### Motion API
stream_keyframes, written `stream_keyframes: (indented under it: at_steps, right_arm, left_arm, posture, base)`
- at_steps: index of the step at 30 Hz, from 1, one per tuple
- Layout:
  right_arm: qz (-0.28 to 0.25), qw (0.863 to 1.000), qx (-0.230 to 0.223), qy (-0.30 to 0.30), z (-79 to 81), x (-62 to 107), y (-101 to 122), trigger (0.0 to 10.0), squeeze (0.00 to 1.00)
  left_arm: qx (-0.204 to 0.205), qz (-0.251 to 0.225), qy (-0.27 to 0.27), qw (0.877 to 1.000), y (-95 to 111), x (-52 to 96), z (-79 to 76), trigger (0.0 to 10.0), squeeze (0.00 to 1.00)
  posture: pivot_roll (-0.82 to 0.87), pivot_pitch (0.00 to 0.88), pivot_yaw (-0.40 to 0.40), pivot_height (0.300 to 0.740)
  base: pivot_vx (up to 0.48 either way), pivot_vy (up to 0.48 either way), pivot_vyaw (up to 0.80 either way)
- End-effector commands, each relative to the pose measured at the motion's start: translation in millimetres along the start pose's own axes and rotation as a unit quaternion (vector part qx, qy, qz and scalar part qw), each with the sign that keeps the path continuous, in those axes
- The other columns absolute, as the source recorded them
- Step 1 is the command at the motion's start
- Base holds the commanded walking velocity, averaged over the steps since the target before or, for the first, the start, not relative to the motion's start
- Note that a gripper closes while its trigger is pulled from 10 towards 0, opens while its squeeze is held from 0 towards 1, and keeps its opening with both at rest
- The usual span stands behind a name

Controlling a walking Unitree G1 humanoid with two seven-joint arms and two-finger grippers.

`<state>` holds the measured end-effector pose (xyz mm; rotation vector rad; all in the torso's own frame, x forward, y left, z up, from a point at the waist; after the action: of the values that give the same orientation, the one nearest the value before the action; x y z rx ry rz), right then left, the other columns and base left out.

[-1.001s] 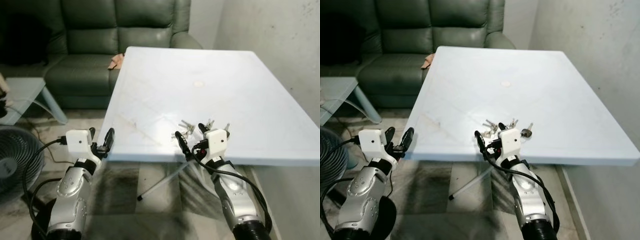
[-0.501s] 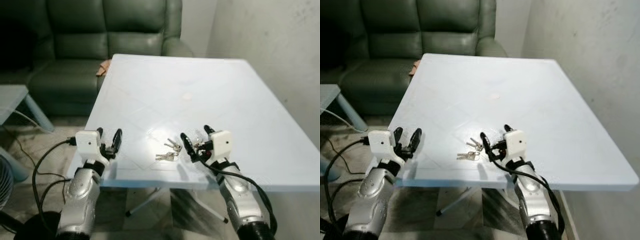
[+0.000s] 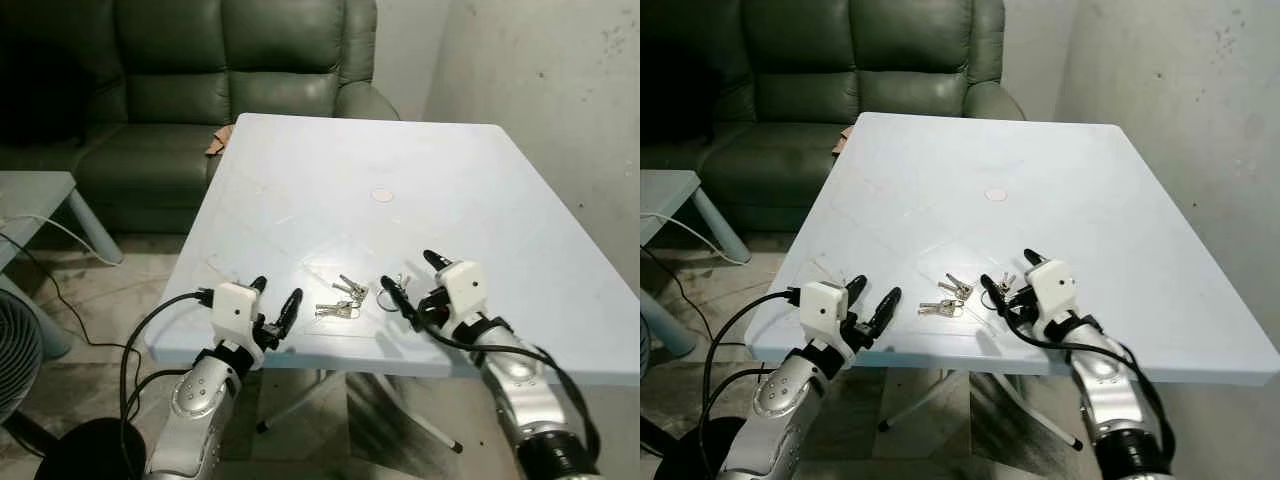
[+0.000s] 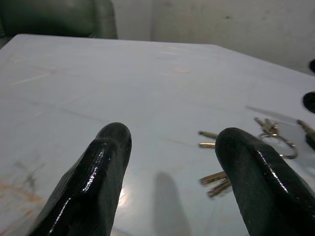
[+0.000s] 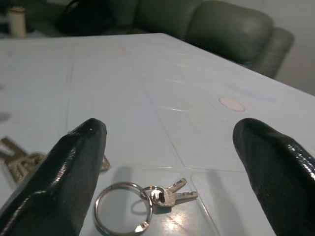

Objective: Hang keys on a hook

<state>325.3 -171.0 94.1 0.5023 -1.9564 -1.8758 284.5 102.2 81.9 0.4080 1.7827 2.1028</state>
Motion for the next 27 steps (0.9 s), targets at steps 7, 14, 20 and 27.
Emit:
stream_keyframes:
  at_steps: [7,14,20,27]
  right_arm:
    - [0.058,0.995,0.057,0.056,-11.7,3.5,-4,10.0,0.0]
    - [0.108,0.988,0.004,0.114,-14.0,11.5,-12,10.0,0.0]
    - [0.113,0.983,-0.037,0.137,-14.4,13.0,-12,10.0,0.0]
    - [0.163,0.978,-0.007,0.133,-31.7,23.3,-17,10.0,0.0]
  left_arm:
    - [-0.031,-0.014,-0.044,0.998,9,-3.8,-11.9,10.0,0.0]
    - [-0.035,-0.013,-0.049,0.998,10,-4.0,-14.5,10.0,0.0]
    - [-0.034,-0.014,-0.049,0.998,10,-4.2,-14.8,10.0,0.0]
    - [-0.032,-0.013,-0.047,0.998,9,-2.7,-15.6,10.0,0.0]
  posture:
    - [-0.12,0.0,-0.005,0.724]
    - [-0.13,0.0,-0.001,0.724]
    - [-0.13,0.0,-0.001,0.724]
    - [-0.12,0.0,-0.003,0.724]
  base:
    - [0.0,0.0,0.0]
    - [0.0,0.0,0.0]
    - [0.0,0.0,0.0]
    - [0.0,0.0,0.0]
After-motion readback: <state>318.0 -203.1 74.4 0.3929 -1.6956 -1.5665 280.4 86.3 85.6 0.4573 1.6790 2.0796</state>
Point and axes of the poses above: a point about 5 cm out from each wrist's last joint towards the gripper, its own x axis pointing back from the gripper into the wrist, its own y axis along the axis of the wrist's last joint, z = x × y, the point moved 2 cm from there along -x, pointing out of the wrist towards the gripper, and after that the axes turned 14 degrees about -x, right-handed, at the moved point
